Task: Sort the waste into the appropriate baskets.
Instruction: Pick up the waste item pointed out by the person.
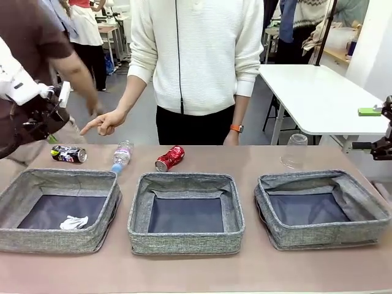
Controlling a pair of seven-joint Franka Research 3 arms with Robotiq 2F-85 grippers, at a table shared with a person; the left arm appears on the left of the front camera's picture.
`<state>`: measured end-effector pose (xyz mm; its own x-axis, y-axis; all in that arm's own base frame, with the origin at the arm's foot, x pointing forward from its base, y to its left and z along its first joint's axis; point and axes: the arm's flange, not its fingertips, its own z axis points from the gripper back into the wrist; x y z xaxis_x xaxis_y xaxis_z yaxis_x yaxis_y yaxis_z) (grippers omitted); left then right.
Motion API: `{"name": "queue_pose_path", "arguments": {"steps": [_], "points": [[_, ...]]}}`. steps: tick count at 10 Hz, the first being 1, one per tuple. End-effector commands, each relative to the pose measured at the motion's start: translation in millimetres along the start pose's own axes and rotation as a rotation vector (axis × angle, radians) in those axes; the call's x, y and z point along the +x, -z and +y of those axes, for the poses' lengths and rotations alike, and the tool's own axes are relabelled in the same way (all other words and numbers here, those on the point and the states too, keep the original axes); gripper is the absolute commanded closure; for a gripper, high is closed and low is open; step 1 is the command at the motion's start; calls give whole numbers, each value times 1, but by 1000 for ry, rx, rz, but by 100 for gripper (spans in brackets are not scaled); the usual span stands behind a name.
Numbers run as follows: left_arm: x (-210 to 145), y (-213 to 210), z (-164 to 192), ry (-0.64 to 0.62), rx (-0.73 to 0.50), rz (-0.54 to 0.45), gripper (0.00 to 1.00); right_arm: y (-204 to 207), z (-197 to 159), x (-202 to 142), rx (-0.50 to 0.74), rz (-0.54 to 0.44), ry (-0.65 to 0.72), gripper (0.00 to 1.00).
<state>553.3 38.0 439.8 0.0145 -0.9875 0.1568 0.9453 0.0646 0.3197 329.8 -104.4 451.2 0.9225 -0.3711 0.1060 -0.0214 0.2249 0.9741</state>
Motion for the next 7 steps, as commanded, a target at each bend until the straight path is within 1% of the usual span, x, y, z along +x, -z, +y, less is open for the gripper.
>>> {"name": "queue_pose_path", "arguments": {"steps": [1,3,4,7], "points": [[-12,17,24,15,-86,30,0,2,2,1,20,-4,-9,0],[-21,38,28,-13,-145,71,0,2,2,1,20,-4,-9,0],[-23,52,30,-18,-176,54,0,2,2,1,20,-4,-9,0],[-29,89,45,-69,-210,36,0,2,2,1,20,-4,-9,0]]}}
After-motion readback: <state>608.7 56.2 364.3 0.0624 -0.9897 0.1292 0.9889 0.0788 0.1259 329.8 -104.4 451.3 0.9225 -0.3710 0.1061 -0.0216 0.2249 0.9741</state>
